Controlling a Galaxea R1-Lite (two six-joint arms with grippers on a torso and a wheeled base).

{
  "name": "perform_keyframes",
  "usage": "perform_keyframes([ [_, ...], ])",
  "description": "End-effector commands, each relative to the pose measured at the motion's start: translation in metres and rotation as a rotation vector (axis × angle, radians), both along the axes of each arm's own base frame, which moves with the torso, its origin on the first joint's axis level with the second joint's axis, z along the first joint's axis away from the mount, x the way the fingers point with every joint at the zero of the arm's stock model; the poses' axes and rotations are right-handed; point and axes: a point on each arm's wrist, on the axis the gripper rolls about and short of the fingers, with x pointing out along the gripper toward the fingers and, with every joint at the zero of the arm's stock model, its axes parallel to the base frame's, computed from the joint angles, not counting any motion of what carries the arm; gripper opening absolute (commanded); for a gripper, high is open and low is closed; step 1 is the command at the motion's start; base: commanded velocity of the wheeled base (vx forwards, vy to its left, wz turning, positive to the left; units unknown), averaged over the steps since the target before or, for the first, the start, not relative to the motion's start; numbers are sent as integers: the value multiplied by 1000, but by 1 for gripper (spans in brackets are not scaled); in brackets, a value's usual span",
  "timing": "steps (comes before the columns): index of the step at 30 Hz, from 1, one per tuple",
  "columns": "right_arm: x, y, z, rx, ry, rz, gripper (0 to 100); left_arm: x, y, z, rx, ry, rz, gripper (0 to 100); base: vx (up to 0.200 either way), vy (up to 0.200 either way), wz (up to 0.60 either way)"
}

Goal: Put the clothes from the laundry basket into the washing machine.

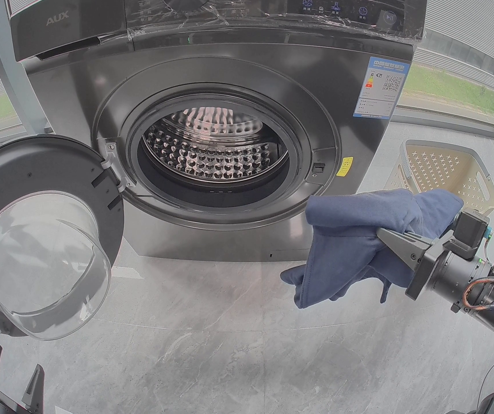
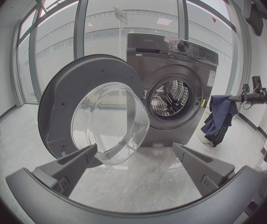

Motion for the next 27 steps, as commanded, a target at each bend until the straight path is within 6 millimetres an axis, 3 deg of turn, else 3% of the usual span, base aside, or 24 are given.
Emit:
perform_keyframes([
  [1, 0, 0, 0, -2, 0, 0, 0, 0, 0, -4, 0, 0, 0, 100, 0, 200, 0],
  [9, 0, 0, 0, -1, 1, 0, 0, 0, 0, -4, 0, 0, 0, 100, 0, 200, 0],
  [27, 0, 1, 0, 0, 0, 3, 0, 0, 0, -4, 0, 0, 0, 100, 0, 0, 0],
])
